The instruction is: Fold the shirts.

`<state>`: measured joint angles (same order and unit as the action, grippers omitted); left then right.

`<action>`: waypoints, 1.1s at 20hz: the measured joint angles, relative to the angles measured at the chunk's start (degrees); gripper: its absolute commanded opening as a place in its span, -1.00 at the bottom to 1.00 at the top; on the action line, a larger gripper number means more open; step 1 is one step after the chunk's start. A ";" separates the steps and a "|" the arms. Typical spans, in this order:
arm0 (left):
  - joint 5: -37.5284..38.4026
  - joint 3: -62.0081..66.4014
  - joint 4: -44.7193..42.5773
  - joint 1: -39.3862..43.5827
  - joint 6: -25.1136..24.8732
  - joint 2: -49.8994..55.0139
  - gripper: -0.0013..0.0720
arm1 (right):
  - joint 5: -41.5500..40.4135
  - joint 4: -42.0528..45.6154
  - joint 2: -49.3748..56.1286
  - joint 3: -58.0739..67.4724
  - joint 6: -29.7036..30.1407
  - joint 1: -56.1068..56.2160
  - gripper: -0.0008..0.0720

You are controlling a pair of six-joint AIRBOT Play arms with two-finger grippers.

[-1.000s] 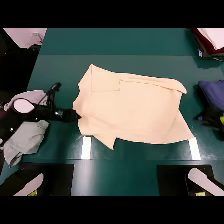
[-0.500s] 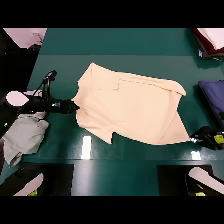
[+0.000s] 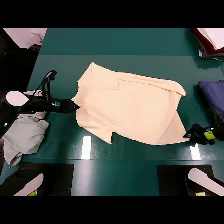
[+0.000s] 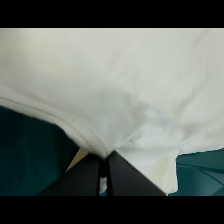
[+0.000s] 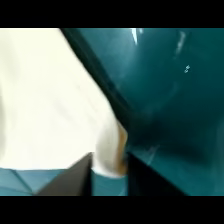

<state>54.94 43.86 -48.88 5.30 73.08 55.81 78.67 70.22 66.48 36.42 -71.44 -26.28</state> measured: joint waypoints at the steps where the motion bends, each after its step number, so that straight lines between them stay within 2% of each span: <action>1: 0.02 0.00 0.00 0.00 0.00 0.00 -0.89 | -0.72 0.20 0.04 0.00 -0.09 1.16 -0.93; 5: 0.39 0.24 -0.07 0.00 0.04 -0.31 -0.89 | -0.76 0.02 -0.35 1.46 -0.33 5.49 -0.94; 9: 1.79 6.88 -0.26 0.00 0.35 -1.99 -0.89 | -0.46 -1.01 -4.39 10.38 -0.63 9.73 -0.94; 16: 6.71 42.64 -0.46 0.00 0.52 -3.34 -0.89 | -5.05 -3.93 -13.64 43.21 -3.13 12.28 -0.94; 22: 5.73 72.17 -0.13 0.02 2.54 -3.85 -0.89 | -8.83 -4.22 -17.57 67.87 -3.63 12.52 -0.94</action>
<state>60.66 116.03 -49.01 5.32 75.61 51.96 69.84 66.00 48.90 104.29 -75.07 -13.76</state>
